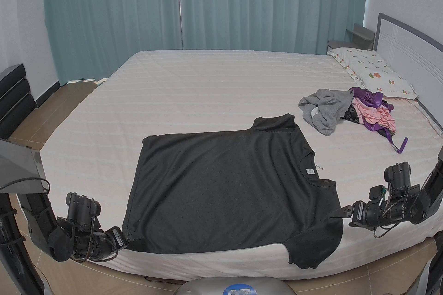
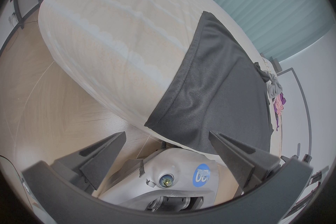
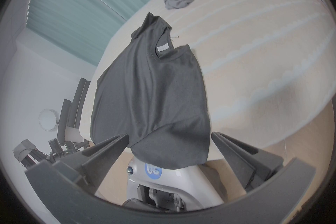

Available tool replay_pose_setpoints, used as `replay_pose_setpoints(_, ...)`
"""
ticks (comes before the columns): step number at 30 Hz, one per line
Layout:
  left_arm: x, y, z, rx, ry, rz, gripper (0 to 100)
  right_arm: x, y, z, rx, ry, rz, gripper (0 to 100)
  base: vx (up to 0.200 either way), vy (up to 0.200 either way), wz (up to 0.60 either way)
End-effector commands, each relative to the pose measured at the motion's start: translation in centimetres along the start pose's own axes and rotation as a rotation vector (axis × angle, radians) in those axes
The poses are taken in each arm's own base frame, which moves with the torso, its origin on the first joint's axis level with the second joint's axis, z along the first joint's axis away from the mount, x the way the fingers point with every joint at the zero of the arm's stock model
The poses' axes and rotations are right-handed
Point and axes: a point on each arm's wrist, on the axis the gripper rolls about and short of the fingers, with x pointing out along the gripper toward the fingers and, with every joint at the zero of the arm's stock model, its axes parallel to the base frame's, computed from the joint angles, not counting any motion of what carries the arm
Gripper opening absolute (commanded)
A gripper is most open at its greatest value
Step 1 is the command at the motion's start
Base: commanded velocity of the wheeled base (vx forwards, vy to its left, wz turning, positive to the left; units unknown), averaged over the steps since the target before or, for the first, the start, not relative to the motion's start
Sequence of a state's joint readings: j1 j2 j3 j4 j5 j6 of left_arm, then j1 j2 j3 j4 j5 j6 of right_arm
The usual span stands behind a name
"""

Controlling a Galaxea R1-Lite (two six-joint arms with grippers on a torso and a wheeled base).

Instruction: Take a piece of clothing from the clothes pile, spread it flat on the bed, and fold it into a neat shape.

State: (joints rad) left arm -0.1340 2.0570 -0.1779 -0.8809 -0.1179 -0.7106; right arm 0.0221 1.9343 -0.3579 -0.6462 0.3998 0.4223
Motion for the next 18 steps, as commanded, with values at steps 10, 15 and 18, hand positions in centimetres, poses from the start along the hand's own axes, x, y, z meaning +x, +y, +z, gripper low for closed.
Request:
replay_pose_setpoints(10,0.1,-0.2,0.4,-0.020,0.016,-0.047,100,3.6,-2.5,-0.6,-0.031,-0.018,0.011,100,0.000,0.000,0.00)
replay_pose_setpoints(15,0.3,-0.4,0.6,-0.049,0.016,-0.062,100,4.6,-3.2,-1.0,-0.048,-0.067,0.027,100,0.000,0.000,0.00)
replay_pose_setpoints(18,0.3,-0.3,0.7,-0.054,0.014,-0.061,100,4.8,-3.7,-1.4,-0.053,-0.091,0.031,100,0.000,0.000,0.00)
